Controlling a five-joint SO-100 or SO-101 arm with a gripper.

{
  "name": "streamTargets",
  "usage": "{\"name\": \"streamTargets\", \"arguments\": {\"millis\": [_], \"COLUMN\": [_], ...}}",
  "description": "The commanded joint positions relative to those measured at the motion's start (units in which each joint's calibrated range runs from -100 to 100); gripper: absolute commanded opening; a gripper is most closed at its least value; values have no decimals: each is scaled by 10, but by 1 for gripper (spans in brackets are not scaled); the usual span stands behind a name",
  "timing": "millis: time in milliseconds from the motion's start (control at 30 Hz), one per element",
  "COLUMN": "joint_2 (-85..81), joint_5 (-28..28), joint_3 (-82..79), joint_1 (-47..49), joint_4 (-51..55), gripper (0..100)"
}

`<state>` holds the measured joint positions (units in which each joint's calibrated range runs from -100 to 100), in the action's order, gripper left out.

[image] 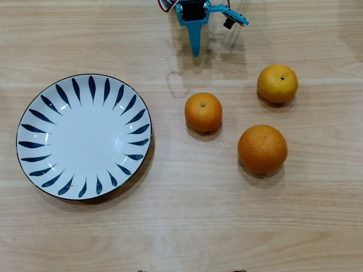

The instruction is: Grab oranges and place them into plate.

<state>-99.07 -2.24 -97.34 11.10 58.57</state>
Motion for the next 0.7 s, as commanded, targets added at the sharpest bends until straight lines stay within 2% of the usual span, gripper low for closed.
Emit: {"name": "streamTargets", "arguments": {"millis": [0, 667], "joint_2": [-4, -3], "joint_5": [2, 1], "joint_3": [-1, 1], "joint_1": [-2, -6], "joint_4": [-3, -3], "gripper": [2, 2]}}
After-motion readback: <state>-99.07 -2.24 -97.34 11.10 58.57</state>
